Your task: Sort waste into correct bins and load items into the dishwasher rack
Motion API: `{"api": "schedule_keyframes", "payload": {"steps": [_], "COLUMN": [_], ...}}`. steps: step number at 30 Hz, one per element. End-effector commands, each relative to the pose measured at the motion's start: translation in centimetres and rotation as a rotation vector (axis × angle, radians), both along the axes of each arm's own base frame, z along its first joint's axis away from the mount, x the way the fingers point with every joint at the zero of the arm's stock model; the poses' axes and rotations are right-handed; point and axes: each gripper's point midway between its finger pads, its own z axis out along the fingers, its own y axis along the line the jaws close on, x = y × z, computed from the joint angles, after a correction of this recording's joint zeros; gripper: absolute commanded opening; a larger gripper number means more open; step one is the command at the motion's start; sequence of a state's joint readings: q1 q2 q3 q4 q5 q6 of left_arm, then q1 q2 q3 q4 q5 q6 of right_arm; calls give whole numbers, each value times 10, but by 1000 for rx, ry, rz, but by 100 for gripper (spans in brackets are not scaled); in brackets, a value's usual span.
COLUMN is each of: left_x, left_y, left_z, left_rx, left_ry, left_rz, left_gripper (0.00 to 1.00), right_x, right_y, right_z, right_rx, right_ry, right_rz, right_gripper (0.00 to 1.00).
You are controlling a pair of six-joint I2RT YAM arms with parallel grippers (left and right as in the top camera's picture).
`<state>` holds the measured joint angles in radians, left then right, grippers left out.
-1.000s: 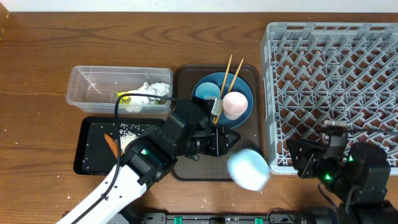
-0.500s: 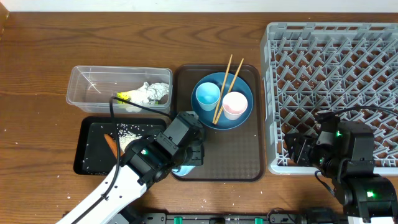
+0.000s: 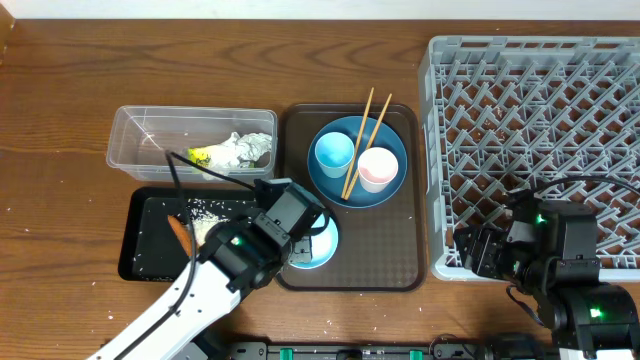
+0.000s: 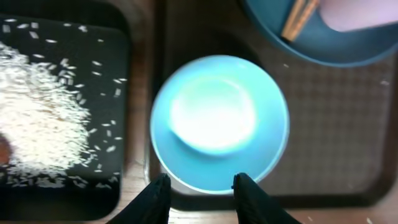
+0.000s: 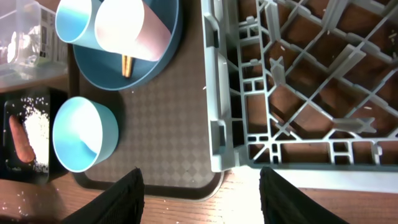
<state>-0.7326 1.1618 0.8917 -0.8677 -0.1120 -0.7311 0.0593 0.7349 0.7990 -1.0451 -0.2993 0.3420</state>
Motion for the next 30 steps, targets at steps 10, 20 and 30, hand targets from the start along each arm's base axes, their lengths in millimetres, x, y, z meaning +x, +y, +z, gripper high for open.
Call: {"api": "schedule_keyframes", "payload": {"steps": [10,20,30], "left_x": [22,21,21], "left_y": [35,13,13], "left_z": [-59,-89,-99], "left_rx": [186,126,146], "left_ry": [135,244,263], "left_rz": [200,156,156], "left_gripper": [35,25,25], "right_x": [-2,-4,-7], "right_y": [6,5,5], "right_z": [2,1,0], "right_rx": [6,4,-6], "right_ry": [-15,-8,-1], "right_rz": [62,65,79], "right_gripper": [59,59,60]}}
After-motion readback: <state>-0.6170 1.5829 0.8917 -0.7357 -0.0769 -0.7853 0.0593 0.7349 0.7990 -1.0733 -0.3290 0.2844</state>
